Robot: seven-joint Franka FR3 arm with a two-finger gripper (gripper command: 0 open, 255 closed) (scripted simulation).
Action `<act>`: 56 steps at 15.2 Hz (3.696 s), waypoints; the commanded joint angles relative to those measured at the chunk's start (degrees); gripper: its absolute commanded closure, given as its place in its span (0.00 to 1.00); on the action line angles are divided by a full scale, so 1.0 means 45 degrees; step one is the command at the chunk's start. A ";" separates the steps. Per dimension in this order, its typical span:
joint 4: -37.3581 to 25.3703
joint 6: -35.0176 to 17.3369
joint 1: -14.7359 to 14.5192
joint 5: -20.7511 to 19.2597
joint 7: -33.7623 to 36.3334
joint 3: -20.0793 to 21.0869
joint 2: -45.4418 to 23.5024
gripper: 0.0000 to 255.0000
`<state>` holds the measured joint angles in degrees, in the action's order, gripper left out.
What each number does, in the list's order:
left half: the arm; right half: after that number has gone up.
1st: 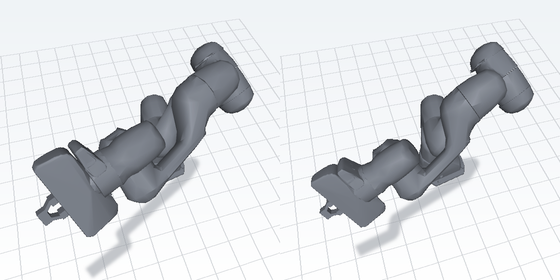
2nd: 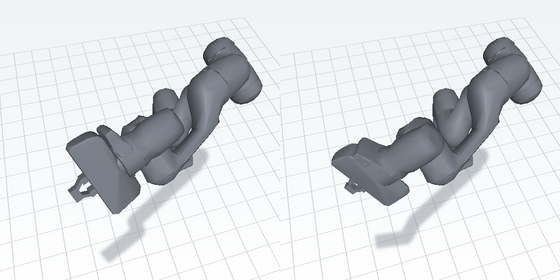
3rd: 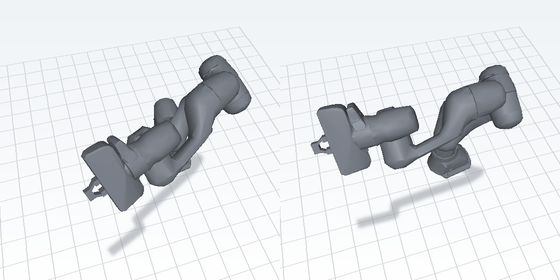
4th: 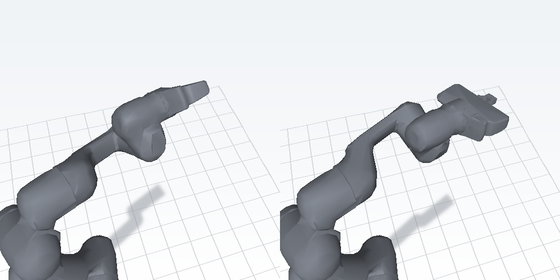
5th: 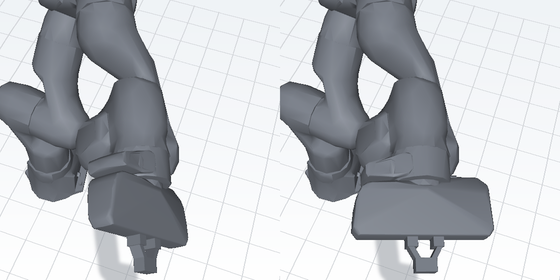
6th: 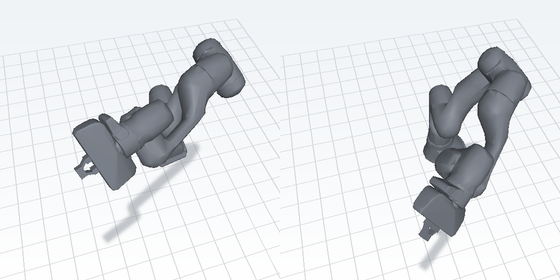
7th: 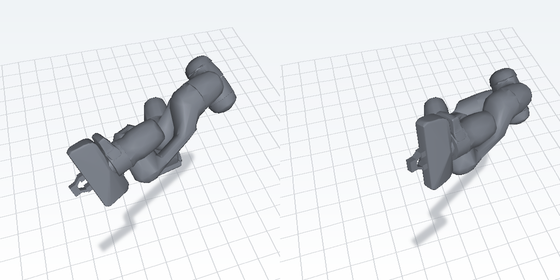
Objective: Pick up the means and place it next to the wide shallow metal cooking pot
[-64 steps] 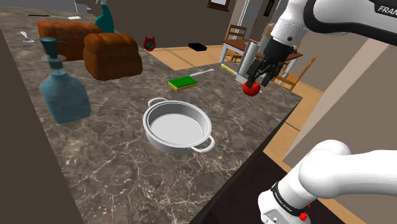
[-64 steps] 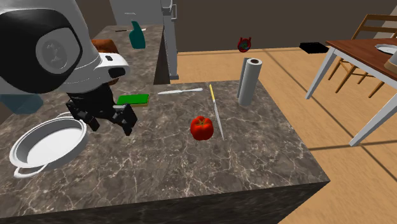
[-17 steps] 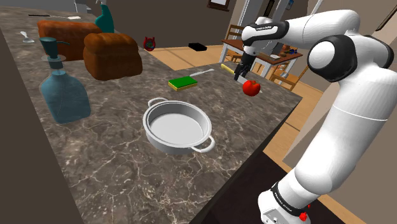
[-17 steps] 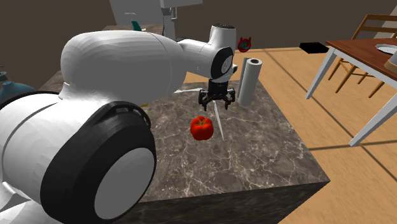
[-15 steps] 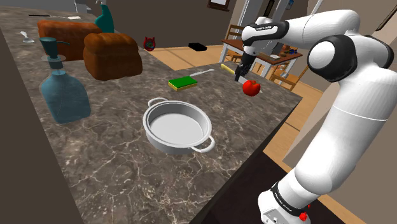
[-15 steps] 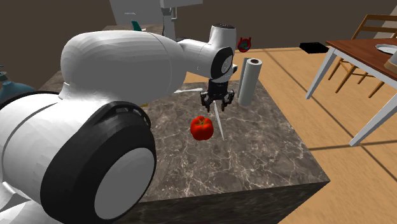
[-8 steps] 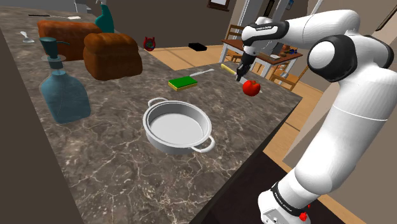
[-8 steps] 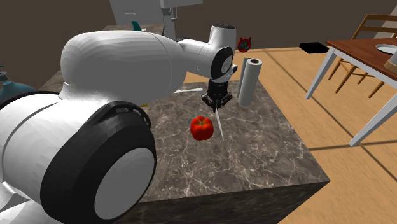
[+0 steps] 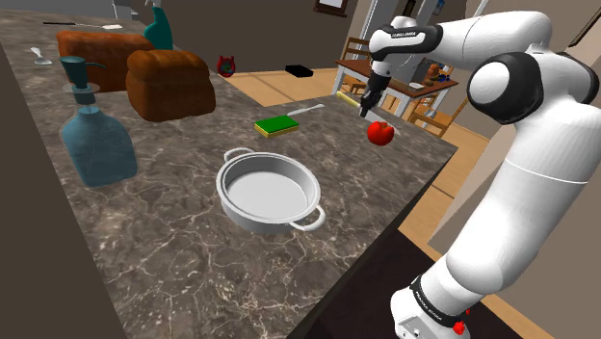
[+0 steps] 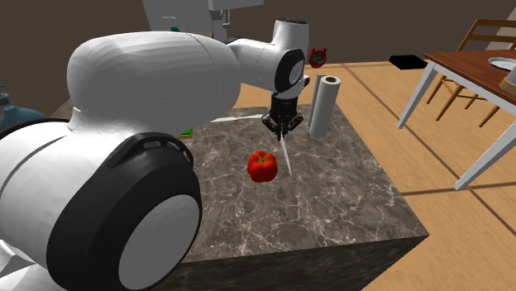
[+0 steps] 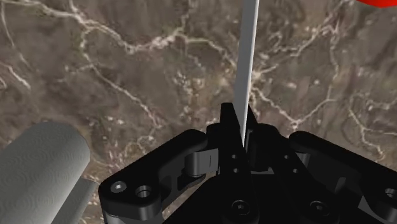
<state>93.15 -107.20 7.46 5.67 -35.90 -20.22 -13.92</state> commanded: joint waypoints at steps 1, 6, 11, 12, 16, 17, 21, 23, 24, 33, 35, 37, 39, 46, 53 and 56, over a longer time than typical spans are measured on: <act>-0.0305 0.0335 0.0012 -0.0017 0.0013 -0.0011 0.0028 1.00; -0.1138 0.1184 0.0045 -0.0038 0.0042 -0.0032 0.0046 1.00; -0.2085 0.2067 0.0101 -0.0024 0.0055 -0.0052 -0.0020 1.00; -0.2289 0.2248 0.0115 -0.0017 0.0056 -0.0056 -0.0044 1.00; -0.3167 0.2995 0.0185 0.0028 0.0052 -0.0072 -0.0183 1.00; -0.3403 0.3187 0.0207 0.0044 0.0049 -0.0076 -0.0228 1.00; -0.1947 0.2810 -0.0510 -0.0414 0.0926 0.0179 0.0944 1.00; -0.1072 0.2586 -0.0922 -0.0682 0.1538 0.0405 0.1649 1.00; -0.0673 0.2492 -0.1110 -0.0801 0.1849 0.0533 0.1977 1.00; 0.1993 0.2024 -0.2506 -0.1438 0.4687 0.1917 0.4272 1.00; 0.2393 0.1981 -0.2773 -0.1481 0.5314 0.2266 0.4630 1.00; 0.2730 0.1951 -0.3035 -0.1496 0.5938 0.2622 0.4935 1.00; 0.3005 0.1932 -0.3292 -0.1487 0.6560 0.2986 0.5188 1.00; 0.3506 0.1915 -0.4191 -0.1326 0.8720 0.4283 0.5658 1.00; 0.4603 0.0889 -0.4393 -0.1274 0.9219 0.4592 0.5728 1.00; 0.5105 0.0376 -0.4393 -0.1274 0.9220 0.4593 0.5717 1.00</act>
<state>115.41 -104.65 -12.30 -0.06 5.57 0.44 11.92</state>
